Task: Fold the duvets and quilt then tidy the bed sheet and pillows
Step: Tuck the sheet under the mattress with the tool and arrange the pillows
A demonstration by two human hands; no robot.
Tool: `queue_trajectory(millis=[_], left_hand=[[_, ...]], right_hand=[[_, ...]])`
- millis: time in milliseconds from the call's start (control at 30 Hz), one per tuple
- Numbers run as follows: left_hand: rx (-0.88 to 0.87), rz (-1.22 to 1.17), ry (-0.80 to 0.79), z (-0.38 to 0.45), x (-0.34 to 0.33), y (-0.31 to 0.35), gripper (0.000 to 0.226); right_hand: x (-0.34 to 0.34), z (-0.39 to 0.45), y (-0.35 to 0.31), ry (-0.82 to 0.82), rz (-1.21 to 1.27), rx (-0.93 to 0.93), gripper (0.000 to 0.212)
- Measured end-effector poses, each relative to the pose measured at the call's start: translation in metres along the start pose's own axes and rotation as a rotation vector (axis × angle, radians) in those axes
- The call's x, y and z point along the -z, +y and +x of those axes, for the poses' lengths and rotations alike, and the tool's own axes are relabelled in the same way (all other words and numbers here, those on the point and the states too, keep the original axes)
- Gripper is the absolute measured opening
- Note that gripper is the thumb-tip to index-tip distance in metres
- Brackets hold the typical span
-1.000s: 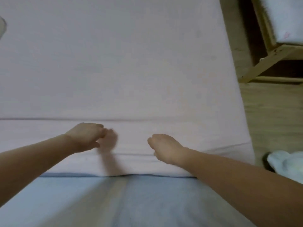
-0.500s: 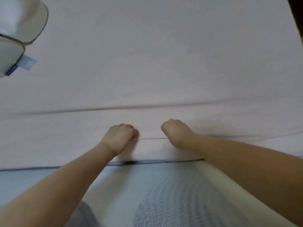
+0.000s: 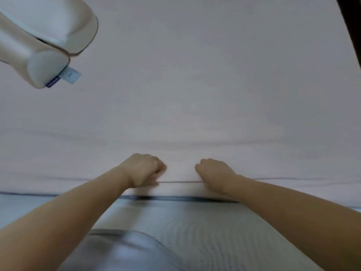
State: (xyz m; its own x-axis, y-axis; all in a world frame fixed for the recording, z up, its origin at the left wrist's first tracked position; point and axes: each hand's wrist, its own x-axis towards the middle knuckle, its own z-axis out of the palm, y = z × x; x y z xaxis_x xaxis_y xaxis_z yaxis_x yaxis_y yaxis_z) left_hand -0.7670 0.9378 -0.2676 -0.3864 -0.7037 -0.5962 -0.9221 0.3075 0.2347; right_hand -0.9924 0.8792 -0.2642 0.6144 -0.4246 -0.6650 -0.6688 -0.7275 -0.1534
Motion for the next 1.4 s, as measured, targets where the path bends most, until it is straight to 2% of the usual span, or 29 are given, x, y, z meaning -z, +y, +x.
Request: queue_trajectory(millis=[67, 133, 200, 300, 367, 467, 600, 667, 733, 833, 933, 1000, 1133, 1233, 1267, 1333, 1400], left_hand=[[0.032, 0.126, -0.106, -0.031, -0.005, -0.041, 0.050], [0.073, 0.232, -0.190, -0.061, -0.014, -0.077, 0.060], [0.131, 0.309, -0.173, -0.082, -0.028, -0.107, 0.054], [0.180, 0.321, -0.080, -0.101, -0.047, -0.146, 0.034], [0.163, 0.219, -0.087, -0.112, -0.061, -0.169, 0.028], [0.152, 0.044, -0.048, -0.120, -0.069, -0.185, 0.008], [0.134, -0.154, -0.116, -0.127, -0.072, -0.185, 0.009], [0.129, -0.192, -0.079, -0.131, -0.069, -0.191, 0.010], [0.091, -0.109, -0.007, -0.145, -0.068, -0.207, 0.011], [0.155, 0.067, -0.001, -0.185, -0.081, -0.253, 0.038], [0.272, 0.210, -0.025, -0.228, -0.100, -0.304, 0.034], [0.287, 0.212, -0.038, -0.238, -0.108, -0.327, 0.028], [0.267, 0.095, -0.073, -0.236, -0.111, -0.340, 0.012], [0.205, 0.010, -0.007, -0.227, -0.114, -0.326, 0.013], [0.190, -0.038, 0.017, -0.221, -0.114, -0.316, 0.021], [0.239, -0.143, 0.053, -0.207, -0.111, -0.297, 0.034], [0.332, -0.193, 0.070, -0.196, -0.108, -0.286, 0.023]], right_hand=[[0.010, 0.016, -0.036, 0.084, 0.052, 0.080, 0.030], [0.017, 0.041, -0.079, 0.146, 0.050, 0.153, 0.036], [0.021, 0.073, -0.123, 0.197, -0.001, 0.205, 0.035], [0.040, 0.116, -0.180, 0.315, -0.061, 0.164, 0.028], [0.055, 0.140, -0.216, 0.235, -0.002, 0.153, 0.028], [0.064, 0.159, -0.242, 0.109, 0.038, 0.144, 0.029], [0.064, 0.156, -0.261, -0.075, 0.072, 0.114, 0.028], [0.072, 0.157, -0.265, -0.097, 0.054, 0.088, 0.030], [0.081, 0.164, -0.276, -0.044, 0.031, 0.074, 0.028], [0.083, 0.181, -0.317, 0.094, 0.081, 0.108, 0.026], [0.083, 0.206, -0.368, 0.179, 0.079, 0.130, 0.030], [0.087, 0.224, -0.391, 0.223, 0.094, 0.101, 0.030], [0.087, 0.244, -0.396, 0.189, 0.152, 0.101, 0.028], [0.088, 0.246, -0.391, 0.135, 0.211, 0.151, 0.027], [0.090, 0.247, -0.391, 0.114, 0.209, 0.172, 0.026], [0.095, 0.248, -0.389, 0.101, 0.224, 0.201, 0.023], [0.098, 0.247, -0.380, 0.094, 0.229, 0.214, 0.022]])
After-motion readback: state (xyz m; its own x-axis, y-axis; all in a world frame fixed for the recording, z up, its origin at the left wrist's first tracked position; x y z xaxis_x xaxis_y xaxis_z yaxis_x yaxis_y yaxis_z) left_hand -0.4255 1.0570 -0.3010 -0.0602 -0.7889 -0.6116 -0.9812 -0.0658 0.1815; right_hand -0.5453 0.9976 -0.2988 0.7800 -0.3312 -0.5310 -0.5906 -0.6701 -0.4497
